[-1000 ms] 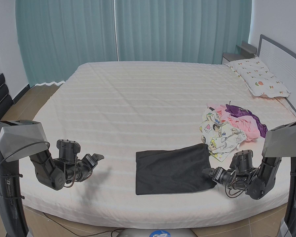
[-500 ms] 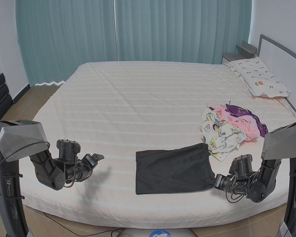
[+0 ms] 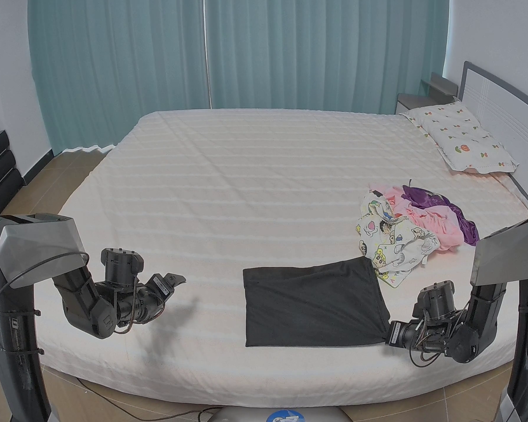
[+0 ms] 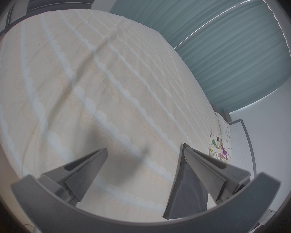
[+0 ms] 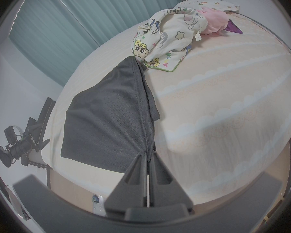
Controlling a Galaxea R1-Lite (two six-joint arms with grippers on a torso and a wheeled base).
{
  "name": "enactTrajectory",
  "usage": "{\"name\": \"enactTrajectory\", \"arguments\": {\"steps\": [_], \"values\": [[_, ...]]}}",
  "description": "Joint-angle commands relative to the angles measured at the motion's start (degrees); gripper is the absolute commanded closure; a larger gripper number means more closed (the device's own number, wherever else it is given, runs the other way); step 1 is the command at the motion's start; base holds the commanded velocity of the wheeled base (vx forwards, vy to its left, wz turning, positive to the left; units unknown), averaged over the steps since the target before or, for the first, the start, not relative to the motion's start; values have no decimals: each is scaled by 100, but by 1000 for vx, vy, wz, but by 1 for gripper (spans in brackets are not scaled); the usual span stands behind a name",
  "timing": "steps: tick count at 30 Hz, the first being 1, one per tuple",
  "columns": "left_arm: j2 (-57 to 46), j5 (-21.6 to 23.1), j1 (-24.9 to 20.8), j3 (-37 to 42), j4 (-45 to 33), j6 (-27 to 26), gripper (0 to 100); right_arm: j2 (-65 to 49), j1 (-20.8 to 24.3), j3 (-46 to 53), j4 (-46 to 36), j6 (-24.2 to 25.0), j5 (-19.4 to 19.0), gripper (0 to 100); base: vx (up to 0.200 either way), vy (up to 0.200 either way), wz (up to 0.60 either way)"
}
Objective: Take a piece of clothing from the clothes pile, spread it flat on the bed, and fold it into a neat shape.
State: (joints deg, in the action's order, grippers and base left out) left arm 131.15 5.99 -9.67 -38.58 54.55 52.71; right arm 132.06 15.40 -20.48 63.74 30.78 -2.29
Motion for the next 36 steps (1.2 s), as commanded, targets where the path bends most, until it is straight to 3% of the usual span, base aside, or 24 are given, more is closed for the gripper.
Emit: {"name": "enactTrajectory", "arguments": {"steps": [1,13,22,36], "values": [[16,-1,0,-9,3,2,0,30,-2,-9,-2,-2,-8,0,0,0,0],[43,-18,0,-35,3,2,0,57,-204,-158,674,130,-34,0,0,0,0],[43,-54,0,-53,3,2,0,206,-248,-641,701,947,-8,0,22,0,0],[51,-54,0,-53,3,2,0,900,-186,-1353,771,842,-8,0,29,0,0]]}}
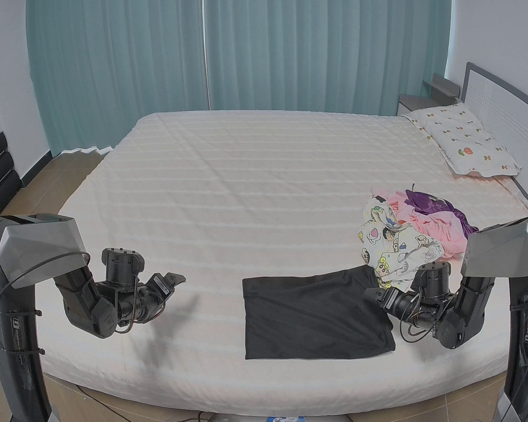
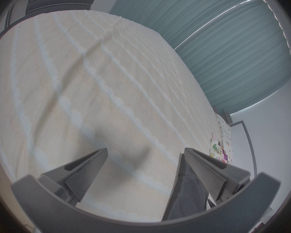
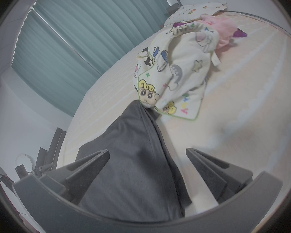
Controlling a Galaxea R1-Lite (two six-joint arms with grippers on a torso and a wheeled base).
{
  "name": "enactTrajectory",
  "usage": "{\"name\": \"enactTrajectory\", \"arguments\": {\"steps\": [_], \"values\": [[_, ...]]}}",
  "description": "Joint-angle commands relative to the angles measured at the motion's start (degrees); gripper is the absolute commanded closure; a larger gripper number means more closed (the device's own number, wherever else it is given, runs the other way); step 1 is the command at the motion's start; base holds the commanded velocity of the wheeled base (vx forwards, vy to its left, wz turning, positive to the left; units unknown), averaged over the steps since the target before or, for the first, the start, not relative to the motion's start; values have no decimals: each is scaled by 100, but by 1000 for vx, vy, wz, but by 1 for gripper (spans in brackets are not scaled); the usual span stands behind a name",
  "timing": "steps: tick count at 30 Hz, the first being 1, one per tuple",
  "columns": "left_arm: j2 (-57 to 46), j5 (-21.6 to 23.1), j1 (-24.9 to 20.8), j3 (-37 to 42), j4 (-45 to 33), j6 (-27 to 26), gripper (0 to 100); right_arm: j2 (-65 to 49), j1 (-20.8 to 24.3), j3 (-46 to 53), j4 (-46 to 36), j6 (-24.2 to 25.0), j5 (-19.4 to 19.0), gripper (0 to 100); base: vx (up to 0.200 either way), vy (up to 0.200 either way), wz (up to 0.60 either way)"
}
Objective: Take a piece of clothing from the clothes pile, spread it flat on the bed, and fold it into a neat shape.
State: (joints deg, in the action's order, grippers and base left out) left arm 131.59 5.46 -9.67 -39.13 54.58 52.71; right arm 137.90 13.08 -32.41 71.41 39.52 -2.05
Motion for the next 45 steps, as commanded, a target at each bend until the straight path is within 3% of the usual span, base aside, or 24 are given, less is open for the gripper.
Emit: {"name": "enactTrajectory", "arguments": {"steps": [1,11,20,27,28,45], "values": [[7,-1,0,2,0,2,0,334,45,-195,4,-59,-50,0,0,0,0],[113,-256,-70,-42,44,11,0,686,19,-582,-5,-911,-700,0,0,0,0],[113,-256,-70,-77,35,11,0,782,133,-766,-22,-981,-1131,0,0,0,0],[113,-256,-70,-77,35,11,0,773,230,-837,-92,-981,-1245,0,0,0,0],[113,-256,-79,-77,35,11,0,773,230,-845,-110,-973,-1245,100,0,0,0],[113,-256,-70,-86,27,11,0,-70,239,-116,-576,-788,-1149,100,0,0,0]]}}
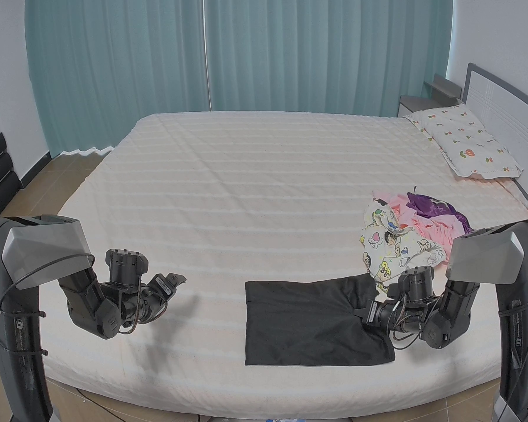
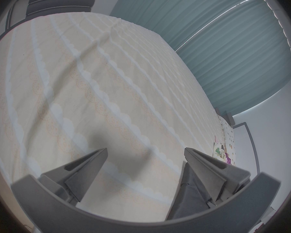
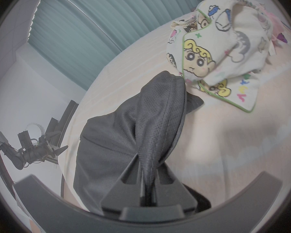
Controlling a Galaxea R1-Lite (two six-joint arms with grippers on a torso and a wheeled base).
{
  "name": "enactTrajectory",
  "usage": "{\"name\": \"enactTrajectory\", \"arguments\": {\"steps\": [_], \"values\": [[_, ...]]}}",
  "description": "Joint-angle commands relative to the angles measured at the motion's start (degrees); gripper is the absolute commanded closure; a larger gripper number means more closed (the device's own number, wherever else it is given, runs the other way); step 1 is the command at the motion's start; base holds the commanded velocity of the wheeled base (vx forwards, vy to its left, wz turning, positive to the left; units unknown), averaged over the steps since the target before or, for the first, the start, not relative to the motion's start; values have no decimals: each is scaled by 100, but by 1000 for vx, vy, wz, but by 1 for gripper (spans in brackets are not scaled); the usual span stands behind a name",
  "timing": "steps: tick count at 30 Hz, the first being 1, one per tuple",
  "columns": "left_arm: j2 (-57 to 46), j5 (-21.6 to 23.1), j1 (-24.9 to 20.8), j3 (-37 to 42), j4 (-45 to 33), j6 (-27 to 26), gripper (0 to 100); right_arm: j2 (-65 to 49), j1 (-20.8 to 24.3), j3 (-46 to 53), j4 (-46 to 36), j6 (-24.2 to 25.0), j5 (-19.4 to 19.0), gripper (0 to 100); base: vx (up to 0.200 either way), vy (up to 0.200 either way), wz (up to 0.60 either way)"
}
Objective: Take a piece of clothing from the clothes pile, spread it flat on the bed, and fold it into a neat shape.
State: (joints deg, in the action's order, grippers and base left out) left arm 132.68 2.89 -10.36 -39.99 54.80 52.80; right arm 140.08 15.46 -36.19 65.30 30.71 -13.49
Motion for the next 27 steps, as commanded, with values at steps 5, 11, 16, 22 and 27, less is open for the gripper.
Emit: {"name": "enactTrajectory", "arguments": {"steps": [5,11,16,22,27], "values": [[3,1,-10,-1,5,11,0,-253,-16,341,386,585,-22,100,0,0,0],[12,-8,-10,8,5,2,0,-280,-60,552,457,559,-13,100,0,0,0],[12,-8,-10,8,5,2,0,-297,-131,666,492,471,-4,100,-40,0,0],[12,-8,-10,8,5,2,0,-491,-324,701,483,427,-13,100,-167,0,0],[12,-8,-10,17,5,2,0,-447,-333,701,483,427,-4,100,0,0,0]]}}
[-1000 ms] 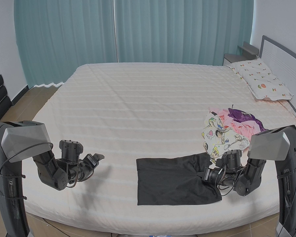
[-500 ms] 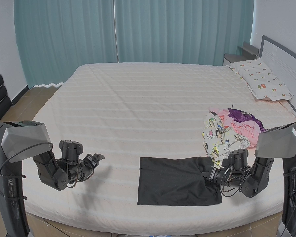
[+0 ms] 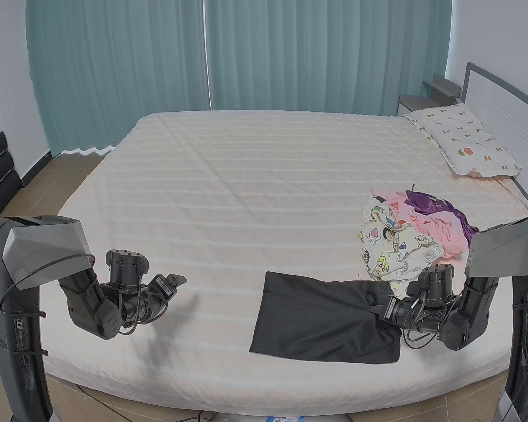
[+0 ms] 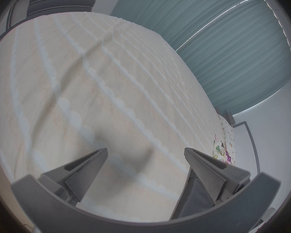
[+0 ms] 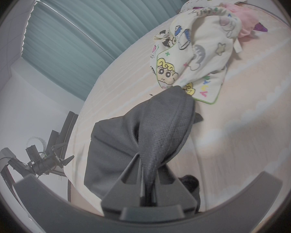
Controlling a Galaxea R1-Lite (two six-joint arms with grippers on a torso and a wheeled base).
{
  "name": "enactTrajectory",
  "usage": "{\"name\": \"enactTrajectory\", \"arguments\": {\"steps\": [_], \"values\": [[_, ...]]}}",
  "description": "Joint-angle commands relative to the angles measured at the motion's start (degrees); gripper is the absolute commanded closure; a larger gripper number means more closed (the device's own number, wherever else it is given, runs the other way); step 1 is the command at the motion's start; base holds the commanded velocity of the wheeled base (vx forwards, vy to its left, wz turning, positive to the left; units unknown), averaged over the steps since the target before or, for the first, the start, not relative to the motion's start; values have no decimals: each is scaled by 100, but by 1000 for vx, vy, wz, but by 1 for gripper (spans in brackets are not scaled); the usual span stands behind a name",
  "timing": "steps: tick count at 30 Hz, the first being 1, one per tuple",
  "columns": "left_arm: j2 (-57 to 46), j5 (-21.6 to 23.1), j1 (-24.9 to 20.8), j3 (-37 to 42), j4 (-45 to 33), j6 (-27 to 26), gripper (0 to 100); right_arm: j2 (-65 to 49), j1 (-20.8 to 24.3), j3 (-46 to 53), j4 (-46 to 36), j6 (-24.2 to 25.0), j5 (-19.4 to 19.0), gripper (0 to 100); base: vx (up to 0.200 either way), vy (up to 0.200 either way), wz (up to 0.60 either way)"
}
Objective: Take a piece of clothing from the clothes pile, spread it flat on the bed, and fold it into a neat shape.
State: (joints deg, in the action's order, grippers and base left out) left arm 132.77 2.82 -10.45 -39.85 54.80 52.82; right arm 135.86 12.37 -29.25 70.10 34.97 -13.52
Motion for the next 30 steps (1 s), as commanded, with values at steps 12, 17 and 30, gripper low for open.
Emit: {"name": "enactTrajectory", "arguments": {"steps": [12,17,30], "values": [[4,0,-1,-5,5,-9,0,-60,-104,15,-66,-26,-2,100,0,0,0],[4,0,-1,4,5,-9,0,-60,-104,24,-75,-26,-2,100,0,0,0],[4,0,-10,12,13,-9,0,-42,-218,15,-75,-35,-2,100,0,-46,0]]}}
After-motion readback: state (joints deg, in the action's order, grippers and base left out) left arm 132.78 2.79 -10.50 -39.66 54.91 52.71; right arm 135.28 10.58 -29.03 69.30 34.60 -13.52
